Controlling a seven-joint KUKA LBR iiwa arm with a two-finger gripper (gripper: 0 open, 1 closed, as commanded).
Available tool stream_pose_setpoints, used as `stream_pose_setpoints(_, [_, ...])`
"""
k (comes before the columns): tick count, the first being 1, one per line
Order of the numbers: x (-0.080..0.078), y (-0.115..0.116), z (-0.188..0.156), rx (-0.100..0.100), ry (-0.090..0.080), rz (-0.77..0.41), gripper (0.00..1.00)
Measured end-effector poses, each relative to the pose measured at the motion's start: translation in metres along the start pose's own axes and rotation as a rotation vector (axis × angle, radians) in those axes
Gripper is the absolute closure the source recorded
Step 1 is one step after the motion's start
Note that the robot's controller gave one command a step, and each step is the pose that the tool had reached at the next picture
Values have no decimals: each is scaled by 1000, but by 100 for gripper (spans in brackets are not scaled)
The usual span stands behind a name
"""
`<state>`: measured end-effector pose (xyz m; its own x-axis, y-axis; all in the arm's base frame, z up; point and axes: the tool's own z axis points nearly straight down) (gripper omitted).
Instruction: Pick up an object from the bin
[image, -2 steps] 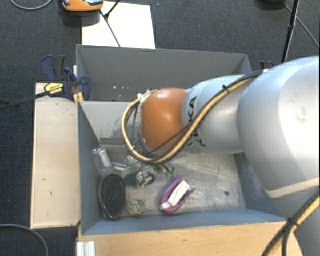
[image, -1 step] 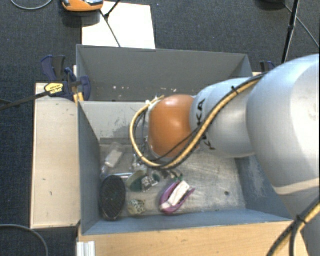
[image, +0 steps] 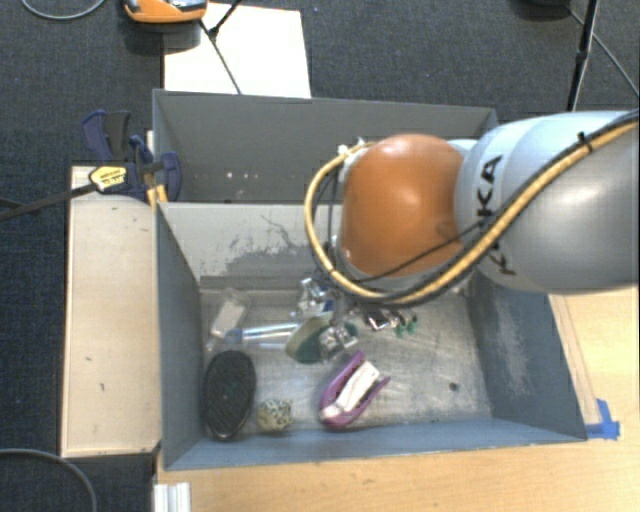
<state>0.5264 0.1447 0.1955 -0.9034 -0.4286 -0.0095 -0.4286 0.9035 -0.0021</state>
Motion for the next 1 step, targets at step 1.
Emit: stream_pose_setpoints(1, [-7, -1, -47, -1, 1, 17, 100])
